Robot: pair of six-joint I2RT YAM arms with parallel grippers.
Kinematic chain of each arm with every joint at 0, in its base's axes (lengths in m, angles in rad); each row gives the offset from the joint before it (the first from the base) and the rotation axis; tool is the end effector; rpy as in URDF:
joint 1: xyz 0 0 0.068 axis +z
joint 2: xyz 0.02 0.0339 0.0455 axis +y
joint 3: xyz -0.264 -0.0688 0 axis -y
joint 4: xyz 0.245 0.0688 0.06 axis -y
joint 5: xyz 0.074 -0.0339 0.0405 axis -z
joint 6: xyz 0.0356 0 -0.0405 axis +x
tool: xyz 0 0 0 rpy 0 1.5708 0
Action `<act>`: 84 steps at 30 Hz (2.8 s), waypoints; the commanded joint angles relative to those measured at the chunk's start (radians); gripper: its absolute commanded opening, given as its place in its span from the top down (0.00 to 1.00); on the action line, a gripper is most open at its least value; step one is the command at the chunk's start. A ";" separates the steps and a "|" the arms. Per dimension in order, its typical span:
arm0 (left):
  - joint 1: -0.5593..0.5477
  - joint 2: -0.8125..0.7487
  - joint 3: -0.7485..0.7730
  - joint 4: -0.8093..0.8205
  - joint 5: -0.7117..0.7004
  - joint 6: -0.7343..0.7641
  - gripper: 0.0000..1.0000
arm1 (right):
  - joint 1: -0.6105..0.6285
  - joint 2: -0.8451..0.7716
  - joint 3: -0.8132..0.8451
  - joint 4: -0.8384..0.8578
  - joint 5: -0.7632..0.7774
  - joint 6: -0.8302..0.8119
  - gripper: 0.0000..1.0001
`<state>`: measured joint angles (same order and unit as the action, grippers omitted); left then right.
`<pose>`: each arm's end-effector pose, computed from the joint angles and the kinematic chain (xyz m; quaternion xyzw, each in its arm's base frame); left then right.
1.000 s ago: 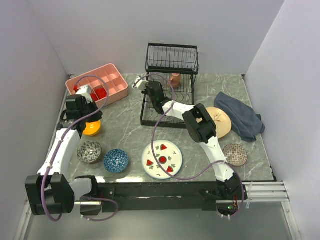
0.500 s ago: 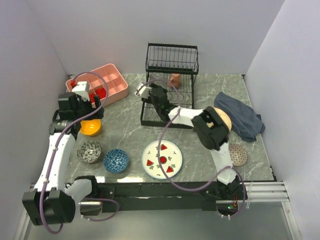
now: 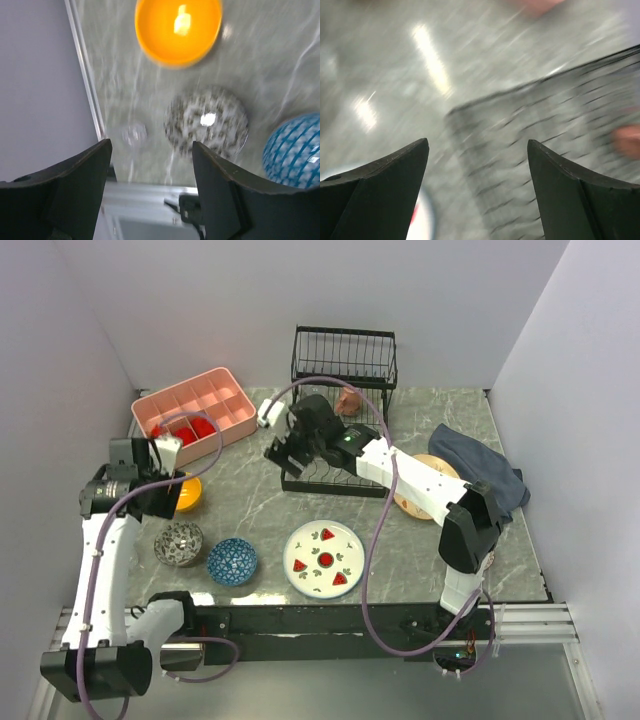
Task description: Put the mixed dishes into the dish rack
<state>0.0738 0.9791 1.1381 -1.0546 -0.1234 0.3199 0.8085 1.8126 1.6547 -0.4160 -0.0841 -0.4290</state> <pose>0.1727 0.0172 0.3453 0.0953 0.9371 0.1217 0.3128 0.2924 0.3106 0.3311 -0.5254 0.7032 0.1263 0.4621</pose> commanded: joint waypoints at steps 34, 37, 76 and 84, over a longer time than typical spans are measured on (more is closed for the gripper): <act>0.417 0.190 -0.334 0.219 -0.008 0.048 0.56 | 0.009 -0.061 -0.006 -0.458 -0.235 0.026 0.00; 0.420 0.198 -0.334 0.222 -0.012 0.044 0.56 | 0.009 -0.042 0.016 -0.461 -0.230 0.021 0.00; 0.046 0.138 -0.261 1.544 1.292 -0.842 0.99 | -0.416 -0.207 -0.131 0.056 -1.031 0.886 0.00; -0.097 0.225 -0.225 1.629 1.312 -1.009 0.99 | -0.451 -0.130 -0.133 0.146 -1.051 1.016 0.00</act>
<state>0.0406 1.2140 0.8780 0.4084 1.1381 -0.5682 0.3698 1.6474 1.5024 -0.4000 -1.0721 0.4789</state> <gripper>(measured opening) 0.041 0.999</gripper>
